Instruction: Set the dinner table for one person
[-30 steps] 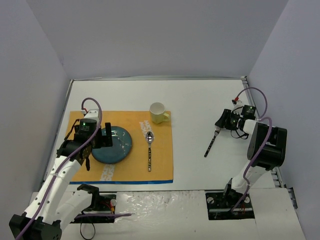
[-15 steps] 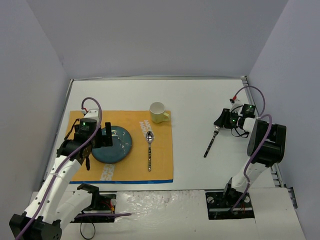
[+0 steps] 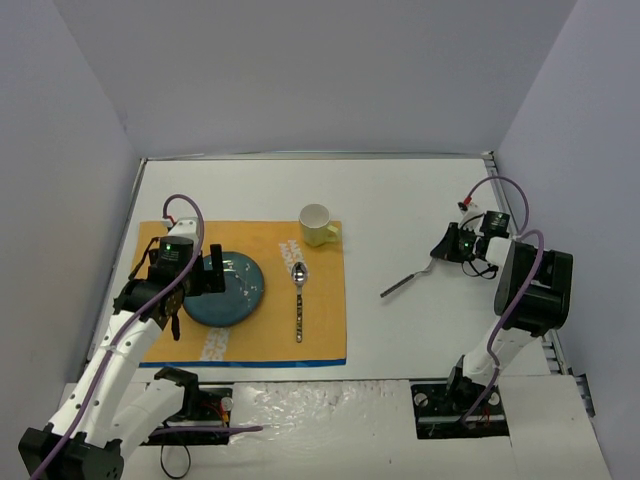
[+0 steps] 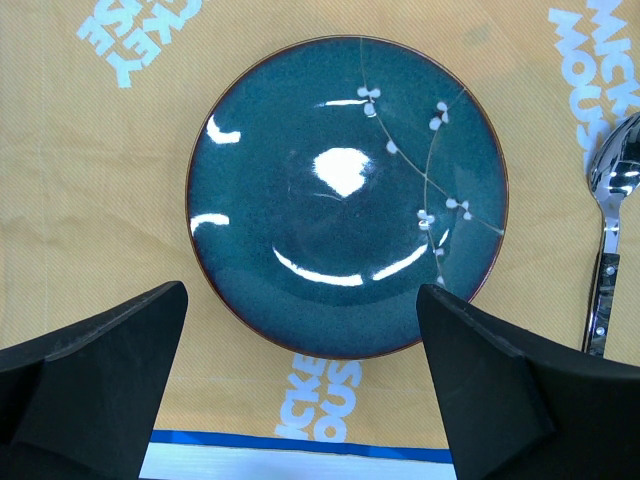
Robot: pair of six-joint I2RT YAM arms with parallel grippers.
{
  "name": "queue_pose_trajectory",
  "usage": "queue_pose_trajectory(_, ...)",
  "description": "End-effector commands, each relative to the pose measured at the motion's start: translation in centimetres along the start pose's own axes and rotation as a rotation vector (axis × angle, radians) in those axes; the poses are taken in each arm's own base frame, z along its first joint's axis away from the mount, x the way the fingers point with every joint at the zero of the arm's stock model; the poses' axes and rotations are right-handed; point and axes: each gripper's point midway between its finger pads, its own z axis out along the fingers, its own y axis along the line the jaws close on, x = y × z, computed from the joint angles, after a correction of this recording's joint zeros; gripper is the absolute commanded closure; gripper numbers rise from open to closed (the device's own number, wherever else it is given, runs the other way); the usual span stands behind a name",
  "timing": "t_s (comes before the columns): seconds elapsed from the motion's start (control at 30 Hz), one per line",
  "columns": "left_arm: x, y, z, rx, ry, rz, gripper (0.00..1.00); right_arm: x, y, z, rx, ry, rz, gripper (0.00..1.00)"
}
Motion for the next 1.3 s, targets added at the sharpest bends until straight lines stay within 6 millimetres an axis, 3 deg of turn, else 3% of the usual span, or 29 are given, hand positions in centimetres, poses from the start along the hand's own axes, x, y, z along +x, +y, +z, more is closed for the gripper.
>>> queue_pose_trajectory(0.0,-2.3,-0.8,-0.5,0.035,-0.078,0.004,0.03,-1.3,1.7,-2.0,0.016,-0.038,-0.019,1.0)
queue_pose_trajectory(0.07,-2.4,-0.9,-0.6,0.039,-0.08,0.004,0.03,-1.5,2.2,-2.3,0.019,-0.05,-0.023,1.0)
queue_pose_trajectory(0.27,-2.4,-2.0,-1.0,0.104,-0.062,0.004,0.03,-4.8,5.4,-4.2,0.049,-0.174,-0.092,1.0)
queue_pose_trajectory(0.53,-5.0,-5.3,-3.5,0.273,-0.073,-0.046,0.03,-7.3,9.2,-4.7,0.004,-0.274,-0.121,1.0)
queue_pose_trajectory(0.6,-5.5,-6.1,-3.8,0.307,-0.076,-0.043,0.03,-7.4,10.5,-4.4,-0.005,-0.275,-0.141,1.0)
queue_pose_trajectory(0.8,-6.2,-8.5,-4.4,0.393,-0.07,-0.057,0.03,-6.9,10.8,-3.4,-0.024,-0.272,-0.116,1.0)
queue_pose_trajectory(1.07,-6.6,-15.0,-5.0,0.552,-0.101,0.021,0.03,-5.8,11.7,-2.4,-0.094,-0.266,-0.055,1.0)
queue_pose_trajectory(1.27,-6.7,-22.1,-4.6,0.674,-0.129,0.108,0.03,-5.2,12.1,-1.9,-0.124,-0.249,-0.006,1.0)
